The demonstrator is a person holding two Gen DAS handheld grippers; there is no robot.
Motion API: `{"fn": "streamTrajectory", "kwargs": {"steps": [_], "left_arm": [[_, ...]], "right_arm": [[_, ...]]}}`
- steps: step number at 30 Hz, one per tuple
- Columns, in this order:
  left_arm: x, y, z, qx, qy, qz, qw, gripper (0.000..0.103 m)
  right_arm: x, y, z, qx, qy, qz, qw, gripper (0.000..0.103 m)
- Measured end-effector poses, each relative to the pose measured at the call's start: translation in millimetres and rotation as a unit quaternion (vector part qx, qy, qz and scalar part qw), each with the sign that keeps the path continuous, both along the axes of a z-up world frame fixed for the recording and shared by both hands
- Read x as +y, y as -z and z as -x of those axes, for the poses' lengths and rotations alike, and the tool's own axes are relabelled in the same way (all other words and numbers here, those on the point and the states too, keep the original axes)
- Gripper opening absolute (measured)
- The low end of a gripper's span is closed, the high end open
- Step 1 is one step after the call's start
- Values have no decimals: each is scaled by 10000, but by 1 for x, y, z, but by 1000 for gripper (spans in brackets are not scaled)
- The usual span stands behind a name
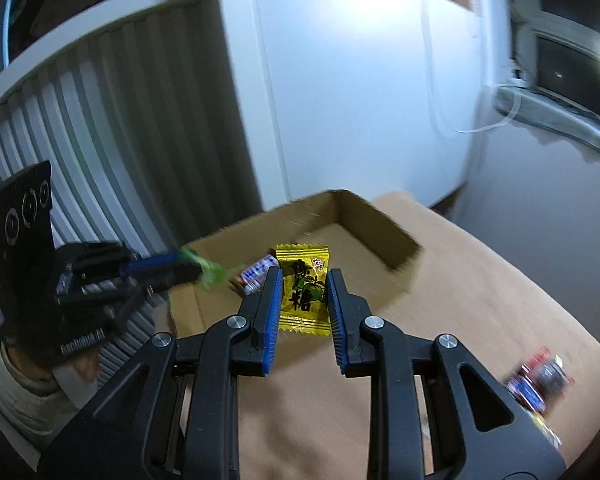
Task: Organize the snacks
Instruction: 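Carry both candies into the cardboard box and open both tools, then move both tools back toward the bagged bread loaf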
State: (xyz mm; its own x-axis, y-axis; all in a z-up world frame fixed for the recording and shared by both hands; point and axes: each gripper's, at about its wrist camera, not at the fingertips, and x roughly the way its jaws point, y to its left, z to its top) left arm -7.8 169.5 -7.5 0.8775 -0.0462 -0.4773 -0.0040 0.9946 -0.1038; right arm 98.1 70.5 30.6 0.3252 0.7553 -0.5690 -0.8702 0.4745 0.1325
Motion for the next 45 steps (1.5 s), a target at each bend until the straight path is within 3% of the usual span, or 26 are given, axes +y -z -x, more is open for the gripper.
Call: {"fn": "streamTrajectory", "kwargs": {"steps": [2, 4, 5, 7, 8, 9, 14, 15, 17, 26, 35, 45], "left_arm": [[5, 8, -1, 142, -11, -38, 9999, 4], [6, 18, -6, 375, -33, -261, 9989, 9], [5, 21, -6, 428, -86, -358, 9984, 18], [4, 26, -1, 442, -247, -484, 9975, 48], [5, 27, 2, 390, -290, -493, 9976, 67], [6, 28, 5, 340, -320, -492, 9977, 75], [15, 32, 14, 325, -478, -472, 9972, 75], [17, 32, 16, 312, -512, -484, 9970, 75], [22, 31, 22, 280, -631, -447, 9966, 75], [49, 13, 50, 26, -1185, -196, 9928, 81], [24, 8, 54, 35, -903, -259, 9956, 81], [-16, 0, 50, 19, -467, -310, 9984, 81]], "right_arm": [[22, 7, -2, 12, -130, 95, 9999, 26], [36, 16, -3, -202, 123, 327, 9992, 47], [35, 17, -1, -276, 250, 311, 9988, 50], [30, 18, 2, -339, 330, 264, 9985, 63], [27, 18, 4, -372, 382, 253, 9983, 64], [23, 18, 7, -431, 481, 280, 9975, 64], [0, 15, 25, -824, 912, 262, 9921, 64], [-3, 15, 28, -850, 967, 221, 9914, 69], [-13, 16, 37, -861, 1101, 74, 9901, 74], [-41, 37, 65, -691, 1413, -136, 9875, 75], [-57, 53, 92, -595, 1363, -197, 9887, 75], [-92, 53, 93, -549, 1604, -305, 9851, 76]]}}
